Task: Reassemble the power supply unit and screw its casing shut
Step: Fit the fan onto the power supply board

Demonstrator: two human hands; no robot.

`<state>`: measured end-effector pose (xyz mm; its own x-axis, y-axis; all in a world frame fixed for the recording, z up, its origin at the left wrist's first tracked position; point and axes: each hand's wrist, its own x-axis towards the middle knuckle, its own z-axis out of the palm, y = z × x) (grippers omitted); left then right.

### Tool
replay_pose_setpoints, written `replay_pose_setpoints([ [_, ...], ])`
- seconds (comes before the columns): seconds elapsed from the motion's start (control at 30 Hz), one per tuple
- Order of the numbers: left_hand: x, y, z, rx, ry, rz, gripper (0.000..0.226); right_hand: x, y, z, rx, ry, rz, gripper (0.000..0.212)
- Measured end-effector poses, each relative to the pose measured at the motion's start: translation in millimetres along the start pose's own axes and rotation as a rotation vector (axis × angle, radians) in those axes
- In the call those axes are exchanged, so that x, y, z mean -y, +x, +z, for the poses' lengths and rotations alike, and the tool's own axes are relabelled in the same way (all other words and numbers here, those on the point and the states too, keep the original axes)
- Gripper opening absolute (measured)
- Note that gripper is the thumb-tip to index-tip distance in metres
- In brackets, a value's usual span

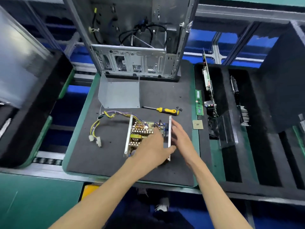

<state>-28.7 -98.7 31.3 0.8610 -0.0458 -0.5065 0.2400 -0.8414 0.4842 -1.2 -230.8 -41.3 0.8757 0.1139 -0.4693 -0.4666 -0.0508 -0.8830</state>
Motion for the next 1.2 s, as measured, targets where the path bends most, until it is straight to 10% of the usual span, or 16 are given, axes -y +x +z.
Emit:
replay_pose_setpoints([
  [0.23, -5.2, -11.1, 10.3, -0.106, -0.067, 0.003, 0.024, -15.8, -19.1, 3.7, -0.001, 0.011, -0.029, 0.043],
  [0.6, 4.9, -20.8, 13.1, -0.341, 0.243, 0.054, 0.031, -17.5, -31.6, -3.9, 0.021, 0.055, 0.032, 0.045],
  [1.2, 59.3, -43.9, -50.4, -0.147, -0.575, 0.212, 0.014, 25.9, -39.1, 41.7, 0.068, 0.213, -0.076, 0.029],
])
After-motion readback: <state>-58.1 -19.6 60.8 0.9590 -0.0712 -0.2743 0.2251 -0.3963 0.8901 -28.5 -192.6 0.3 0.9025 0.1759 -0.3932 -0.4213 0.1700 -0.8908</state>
